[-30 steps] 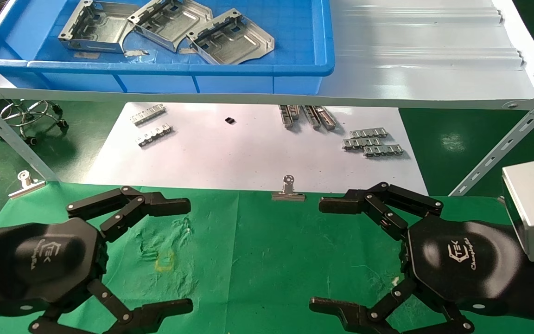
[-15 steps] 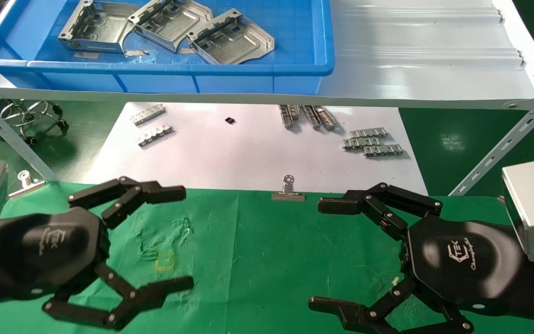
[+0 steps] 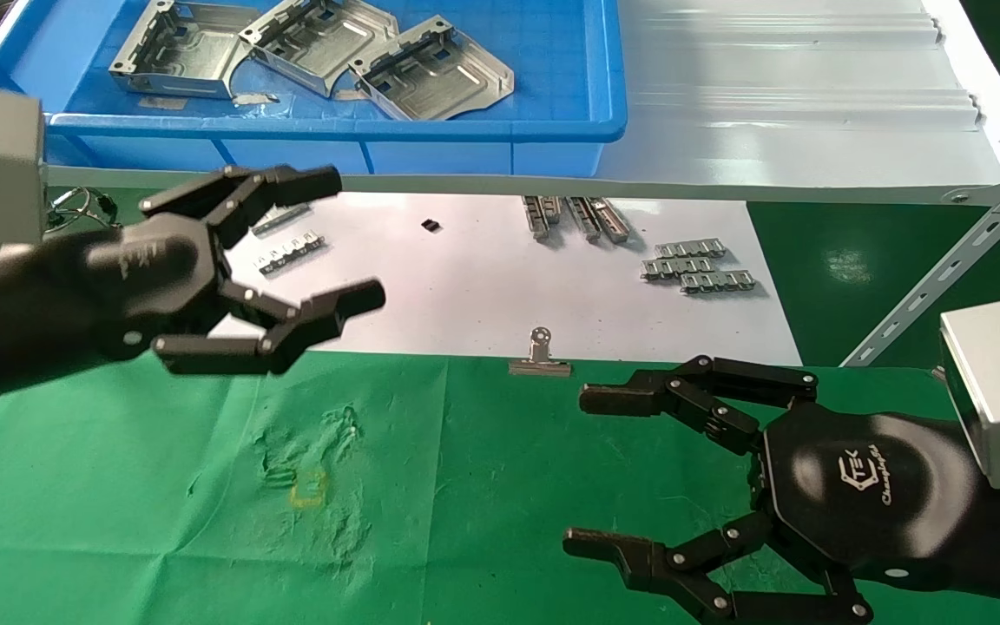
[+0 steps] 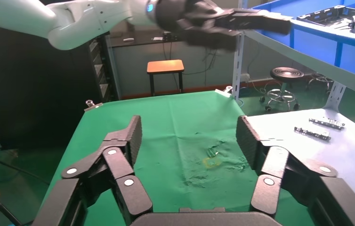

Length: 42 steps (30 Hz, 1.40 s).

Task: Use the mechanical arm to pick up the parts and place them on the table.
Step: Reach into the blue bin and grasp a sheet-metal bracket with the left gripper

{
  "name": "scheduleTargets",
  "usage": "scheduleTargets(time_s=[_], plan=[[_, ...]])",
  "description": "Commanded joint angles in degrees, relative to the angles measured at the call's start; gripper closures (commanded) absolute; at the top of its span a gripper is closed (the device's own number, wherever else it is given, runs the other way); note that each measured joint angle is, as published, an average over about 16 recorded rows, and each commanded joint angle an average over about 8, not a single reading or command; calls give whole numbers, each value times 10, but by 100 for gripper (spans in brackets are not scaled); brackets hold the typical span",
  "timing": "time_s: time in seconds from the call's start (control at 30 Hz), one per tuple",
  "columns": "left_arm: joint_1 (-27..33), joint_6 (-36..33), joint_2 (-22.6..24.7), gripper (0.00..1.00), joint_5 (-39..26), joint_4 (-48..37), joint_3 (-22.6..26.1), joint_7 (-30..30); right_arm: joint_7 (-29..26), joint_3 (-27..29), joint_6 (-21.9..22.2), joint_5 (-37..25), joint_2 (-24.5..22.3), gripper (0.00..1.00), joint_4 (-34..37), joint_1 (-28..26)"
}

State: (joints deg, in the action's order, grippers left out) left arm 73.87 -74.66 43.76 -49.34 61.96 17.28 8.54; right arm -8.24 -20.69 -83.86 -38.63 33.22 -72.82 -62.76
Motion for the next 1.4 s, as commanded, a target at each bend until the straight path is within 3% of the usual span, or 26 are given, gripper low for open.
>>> scheduleTargets(time_s=[0.03, 0.47, 0.63, 0.73, 0.9, 1.0, 1.07, 1.4], plan=[[23, 10, 14, 0, -10, -18, 5, 2, 0, 0, 0, 0, 0, 100, 0, 0], [249, 32, 129, 0, -140, -276, 76, -39, 0, 0, 0, 0, 0, 100, 0, 0], [324, 72, 176, 2, -192, -385, 102, -71, 0, 0, 0, 0, 0, 100, 0, 0], [355, 102, 201, 17, -218, -432, 115, -90, 0, 0, 0, 0, 0, 100, 0, 0], [388, 119, 233, 72, -243, -484, 130, -114, 0, 0, 0, 0, 0, 100, 0, 0], [401, 121, 247, 95, -254, -510, 137, -125, 0, 0, 0, 0, 0, 100, 0, 0], [408, 123, 255, 100, -260, -526, 141, -131, 0, 0, 0, 0, 0, 100, 0, 0], [421, 165, 288, 100, -271, -580, 148, -154, 0, 0, 0, 0, 0, 100, 0, 0]])
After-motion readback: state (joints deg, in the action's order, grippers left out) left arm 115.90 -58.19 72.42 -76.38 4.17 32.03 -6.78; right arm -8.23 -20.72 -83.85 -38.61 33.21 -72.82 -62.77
